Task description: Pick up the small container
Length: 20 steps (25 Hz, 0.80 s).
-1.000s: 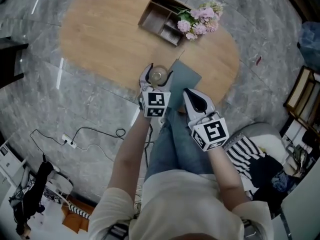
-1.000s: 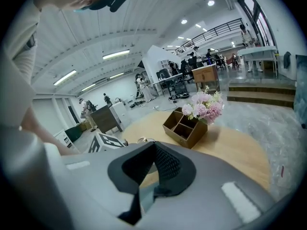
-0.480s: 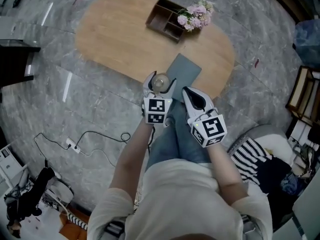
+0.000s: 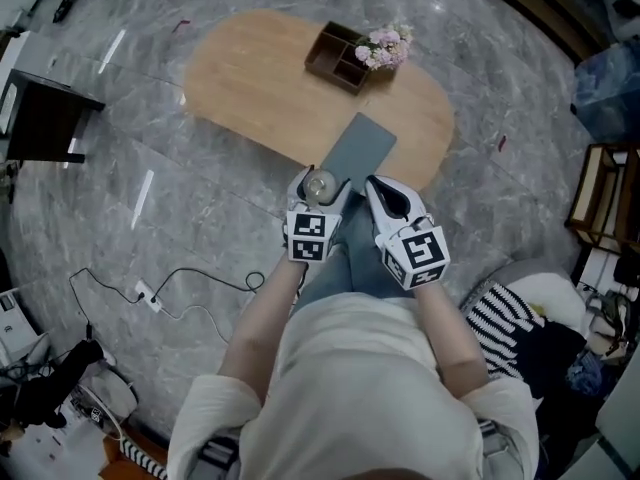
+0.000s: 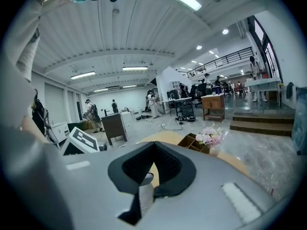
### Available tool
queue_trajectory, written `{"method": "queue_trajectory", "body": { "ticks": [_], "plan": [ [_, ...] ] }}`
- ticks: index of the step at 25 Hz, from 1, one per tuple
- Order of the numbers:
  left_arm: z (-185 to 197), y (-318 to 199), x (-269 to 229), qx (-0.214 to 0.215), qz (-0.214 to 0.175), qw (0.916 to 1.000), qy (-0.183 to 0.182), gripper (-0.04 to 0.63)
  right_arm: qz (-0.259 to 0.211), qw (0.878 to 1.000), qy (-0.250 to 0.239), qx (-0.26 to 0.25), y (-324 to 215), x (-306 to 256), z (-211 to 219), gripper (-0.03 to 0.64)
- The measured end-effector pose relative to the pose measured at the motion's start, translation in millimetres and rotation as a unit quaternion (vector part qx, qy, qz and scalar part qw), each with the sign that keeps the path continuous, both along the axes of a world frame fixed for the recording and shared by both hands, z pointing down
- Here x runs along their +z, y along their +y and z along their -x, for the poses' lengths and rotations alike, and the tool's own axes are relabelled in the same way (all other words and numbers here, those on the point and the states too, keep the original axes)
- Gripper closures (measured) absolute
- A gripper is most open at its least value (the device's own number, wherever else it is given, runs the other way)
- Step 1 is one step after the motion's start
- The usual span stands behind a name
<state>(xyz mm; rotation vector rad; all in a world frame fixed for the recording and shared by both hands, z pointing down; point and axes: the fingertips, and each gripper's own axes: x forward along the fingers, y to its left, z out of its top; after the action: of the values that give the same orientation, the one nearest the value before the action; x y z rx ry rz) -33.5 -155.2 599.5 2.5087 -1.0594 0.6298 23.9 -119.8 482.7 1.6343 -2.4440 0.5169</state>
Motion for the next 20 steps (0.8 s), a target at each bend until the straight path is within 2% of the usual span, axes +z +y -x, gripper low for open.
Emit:
{"method": "queue_trajectory", "body": {
  "ticks": [6, 12, 20],
  "plan": [
    [19.2, 36.3, -52.9, -0.006, -0.009, 0.9999, 0.010, 0.250, -0.018, 1.000, 0.009, -0.005, 33.0, -34.4, 9.1, 0.618],
    [28.7, 64.5, -93.9, -0.018, -0.005, 0.9991, 0.039, 0.250, -0.030, 0.999, 0.009, 0.004, 56.5, -62.2, 6.0, 0.618],
    [49.7, 83.6, -133.8, -0.032, -0.004, 0.9977, 0.059, 0.250, -0.041, 0.999, 0.007, -0.005, 62.6, -89.9, 12.3, 0.618]
  ]
}}
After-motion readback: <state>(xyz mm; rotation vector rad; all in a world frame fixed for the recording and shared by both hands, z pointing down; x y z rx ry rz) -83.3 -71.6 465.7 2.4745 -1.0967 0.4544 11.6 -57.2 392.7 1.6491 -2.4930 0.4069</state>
